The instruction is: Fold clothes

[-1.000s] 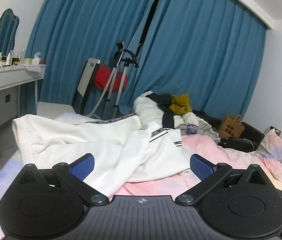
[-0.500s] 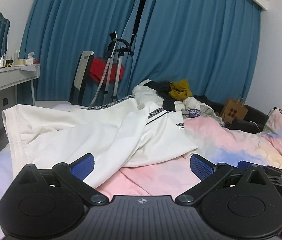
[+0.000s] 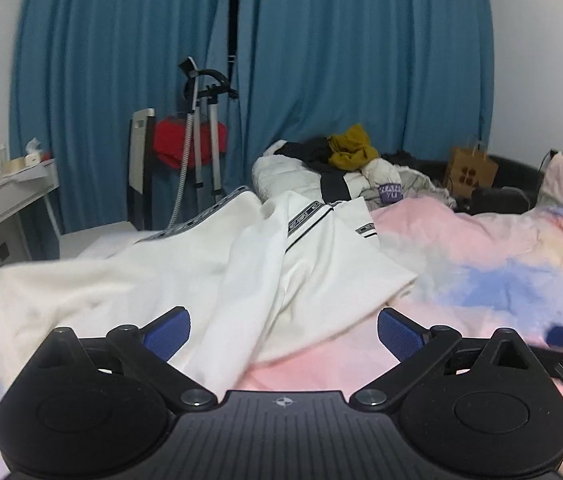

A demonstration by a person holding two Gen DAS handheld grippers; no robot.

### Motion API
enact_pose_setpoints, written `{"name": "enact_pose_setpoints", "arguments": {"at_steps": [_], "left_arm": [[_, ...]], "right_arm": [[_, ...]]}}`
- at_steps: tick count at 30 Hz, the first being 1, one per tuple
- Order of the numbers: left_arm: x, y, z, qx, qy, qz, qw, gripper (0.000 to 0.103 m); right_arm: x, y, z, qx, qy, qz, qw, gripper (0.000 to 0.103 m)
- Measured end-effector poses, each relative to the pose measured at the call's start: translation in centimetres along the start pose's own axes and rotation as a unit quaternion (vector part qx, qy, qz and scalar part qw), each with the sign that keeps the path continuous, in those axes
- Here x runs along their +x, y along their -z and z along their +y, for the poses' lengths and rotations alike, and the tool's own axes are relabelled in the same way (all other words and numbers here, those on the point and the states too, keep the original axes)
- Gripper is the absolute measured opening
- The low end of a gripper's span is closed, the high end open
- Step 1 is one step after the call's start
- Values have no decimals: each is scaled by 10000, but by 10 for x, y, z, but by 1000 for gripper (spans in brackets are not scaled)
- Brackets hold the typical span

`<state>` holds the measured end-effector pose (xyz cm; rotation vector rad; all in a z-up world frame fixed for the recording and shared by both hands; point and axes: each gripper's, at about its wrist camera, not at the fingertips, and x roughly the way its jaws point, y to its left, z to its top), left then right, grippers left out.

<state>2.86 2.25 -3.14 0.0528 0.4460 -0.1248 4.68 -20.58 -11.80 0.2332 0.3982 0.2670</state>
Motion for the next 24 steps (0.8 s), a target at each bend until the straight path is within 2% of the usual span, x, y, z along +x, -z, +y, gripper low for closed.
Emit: {"name": "enact_pose_setpoints", "arguments": {"at_steps": [5,9,10,12,13,17,19,20,21,22,24], "left_arm": [[92,-42,-7,59,-15,70,10000,99],[167,-76,-12,119,-168,191,9996,98],[186,-84,-12,137,-257,231,9993,97],[220,-95,-16,371,-780,158,9961,90],[234,-99,-18,452,-900,164,9948,90],[283,-115,-21,581,-755,396,9947,86],[298,-118,-24,571,-525,503,9957,65],[304,-118,-26,568,-431,589,9957,42],[304,-117,-30,618,-420,612,9953,11],[304,-117,-34,672,-414,632,9949,4],[287,-115,-42,714,-204,450,9962,3]], "right_arm": [[13,4,-16,239,-23,101,9997,84],[31,9,-31,409,5,221,9989,84],[36,11,-34,460,13,238,9987,84],[49,14,-41,558,-4,290,9980,84],[55,15,-44,585,-9,333,9977,84],[77,18,-49,639,-70,359,9973,84],[86,20,-51,620,-107,402,9972,84],[89,21,-52,612,-111,419,9972,84],[92,22,-54,623,-85,436,9971,84],[95,24,-55,634,-59,453,9969,84],[97,24,-59,673,-1,436,9968,84]]}}
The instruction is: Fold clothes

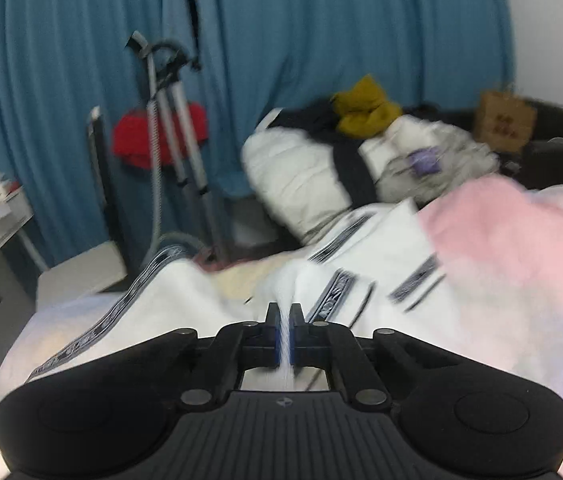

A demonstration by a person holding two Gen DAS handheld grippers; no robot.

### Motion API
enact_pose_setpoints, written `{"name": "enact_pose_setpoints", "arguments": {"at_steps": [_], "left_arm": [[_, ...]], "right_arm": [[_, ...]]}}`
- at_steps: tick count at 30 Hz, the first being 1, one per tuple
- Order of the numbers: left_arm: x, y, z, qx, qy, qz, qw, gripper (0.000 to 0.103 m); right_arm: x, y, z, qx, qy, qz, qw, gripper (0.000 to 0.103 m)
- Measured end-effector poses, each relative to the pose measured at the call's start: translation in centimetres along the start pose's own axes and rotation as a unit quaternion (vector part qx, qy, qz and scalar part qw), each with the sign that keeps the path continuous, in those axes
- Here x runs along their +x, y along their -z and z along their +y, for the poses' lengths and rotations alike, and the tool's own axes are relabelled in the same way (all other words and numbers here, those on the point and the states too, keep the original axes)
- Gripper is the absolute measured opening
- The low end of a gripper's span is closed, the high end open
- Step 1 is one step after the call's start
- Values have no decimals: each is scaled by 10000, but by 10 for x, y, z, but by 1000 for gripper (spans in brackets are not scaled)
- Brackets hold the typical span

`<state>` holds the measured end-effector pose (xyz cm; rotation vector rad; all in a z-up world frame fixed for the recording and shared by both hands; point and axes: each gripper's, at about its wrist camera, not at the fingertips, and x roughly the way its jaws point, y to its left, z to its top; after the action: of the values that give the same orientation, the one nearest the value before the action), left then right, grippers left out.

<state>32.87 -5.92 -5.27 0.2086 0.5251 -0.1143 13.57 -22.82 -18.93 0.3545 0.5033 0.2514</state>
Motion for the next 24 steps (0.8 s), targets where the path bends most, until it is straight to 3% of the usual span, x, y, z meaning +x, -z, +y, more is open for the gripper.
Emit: {"name": "enact_pose_setpoints", "arguments": {"at_steps": [3,7,11,16,20,24], "left_arm": [[-45,-3,-15,331,525,-362,9974,3],[-133,12,-33,759,1338,-777,9850,3],[-208,51,-46,942,1947,-770,9733,3],[-257,128,-45,495,2160,-507,9738,3],[-265,190,-44,99,2294,-28,9733,3],[-263,222,-51,325,2379,524,9693,3]], "right_arm": [[0,-4,-5,80,86,-97,9999,84],[-13,-8,-7,75,176,-301,9994,84],[-32,-13,-9,142,235,-491,9984,84],[-65,-18,-22,531,231,-692,9959,84],[-85,-19,-29,818,79,-688,9942,84],[-88,-19,-21,774,-150,-632,9949,84]]}}
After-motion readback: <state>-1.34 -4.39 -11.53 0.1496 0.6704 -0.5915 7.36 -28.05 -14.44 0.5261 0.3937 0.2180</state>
